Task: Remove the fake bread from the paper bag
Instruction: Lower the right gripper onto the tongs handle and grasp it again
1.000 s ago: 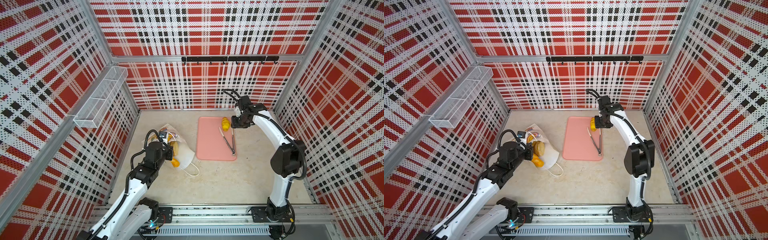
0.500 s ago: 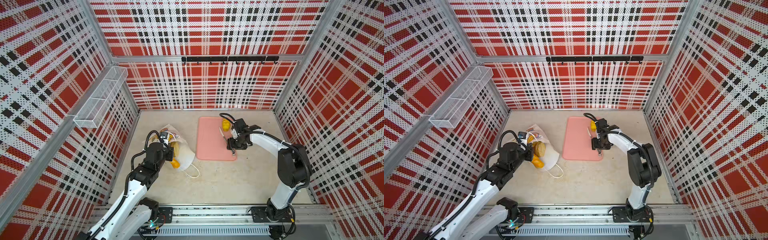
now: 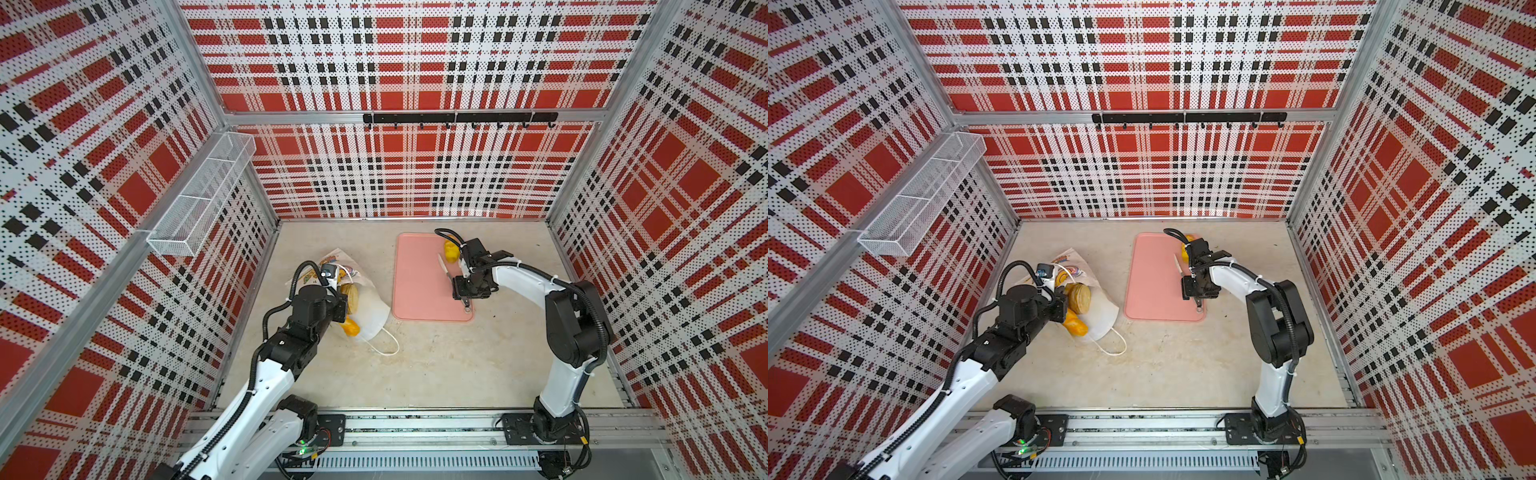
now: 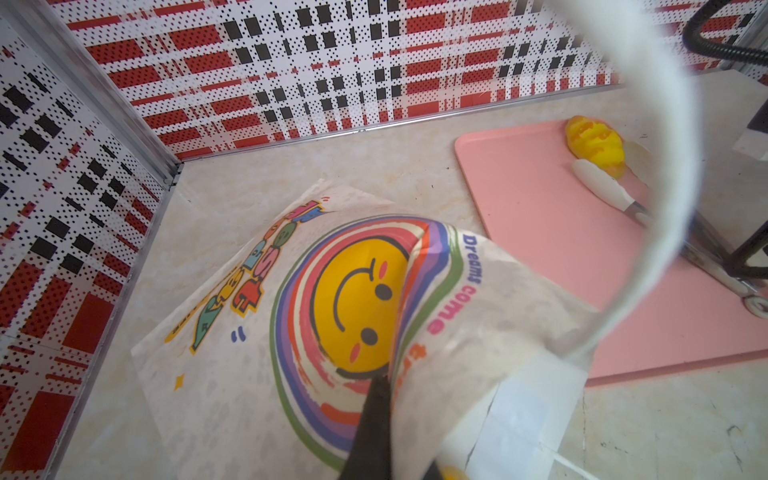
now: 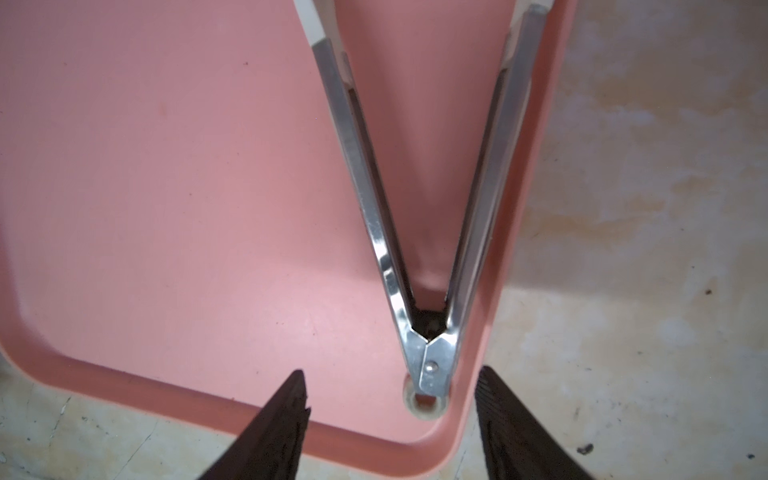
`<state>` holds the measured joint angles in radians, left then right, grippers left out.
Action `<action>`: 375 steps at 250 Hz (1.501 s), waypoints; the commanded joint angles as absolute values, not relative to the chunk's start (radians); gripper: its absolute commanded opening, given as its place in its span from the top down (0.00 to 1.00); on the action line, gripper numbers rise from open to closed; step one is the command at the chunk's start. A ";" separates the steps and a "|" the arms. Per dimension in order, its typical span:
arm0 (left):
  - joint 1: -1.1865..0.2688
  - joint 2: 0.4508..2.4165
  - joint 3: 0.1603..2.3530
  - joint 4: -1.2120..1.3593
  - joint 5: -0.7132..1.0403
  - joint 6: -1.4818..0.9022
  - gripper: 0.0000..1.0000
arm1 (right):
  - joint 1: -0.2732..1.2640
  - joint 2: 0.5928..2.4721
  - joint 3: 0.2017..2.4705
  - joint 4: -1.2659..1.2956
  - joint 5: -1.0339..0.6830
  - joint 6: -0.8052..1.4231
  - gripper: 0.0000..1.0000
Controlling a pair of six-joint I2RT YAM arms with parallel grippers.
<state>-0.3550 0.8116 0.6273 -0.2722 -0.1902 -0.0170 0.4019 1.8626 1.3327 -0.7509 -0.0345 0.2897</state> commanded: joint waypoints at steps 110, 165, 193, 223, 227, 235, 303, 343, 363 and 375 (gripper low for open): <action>-0.370 0.804 0.640 -0.258 -0.193 -0.012 1.00 | 0.402 1.911 1.347 -0.619 -0.237 0.332 0.36; -0.370 0.803 0.640 -0.258 -0.193 -0.012 1.00 | 0.404 1.828 1.310 -0.584 -0.249 0.369 0.36; -0.370 0.804 0.640 -0.256 -0.191 -0.012 1.00 | 0.403 1.809 1.317 -0.644 -0.124 0.367 0.34; -0.370 0.802 0.640 -0.257 -0.189 -0.012 1.00 | 0.399 1.831 1.333 -0.690 -0.049 0.356 0.31; -0.370 0.804 0.641 -0.257 -0.189 -0.012 1.00 | 0.398 1.835 1.333 -0.690 -0.048 0.356 0.30; -0.370 0.803 0.640 -0.258 -0.189 -0.011 1.00 | 0.396 1.845 1.336 -0.688 -0.048 0.353 0.30; -0.376 0.795 0.638 -0.261 -0.200 -0.010 1.00 | 0.379 1.914 1.396 -0.710 -0.026 0.336 0.27; -0.380 0.791 0.638 -0.262 -0.207 -0.006 1.00 | 0.367 1.944 1.411 -0.722 -0.044 0.332 0.25; -0.381 0.792 0.637 -0.262 -0.207 -0.007 1.00 | 0.367 1.955 1.413 -0.718 -0.061 0.332 0.25; -0.382 0.794 0.639 -0.261 -0.206 -0.006 1.00 | 0.368 1.964 1.412 -0.714 -0.067 0.334 0.25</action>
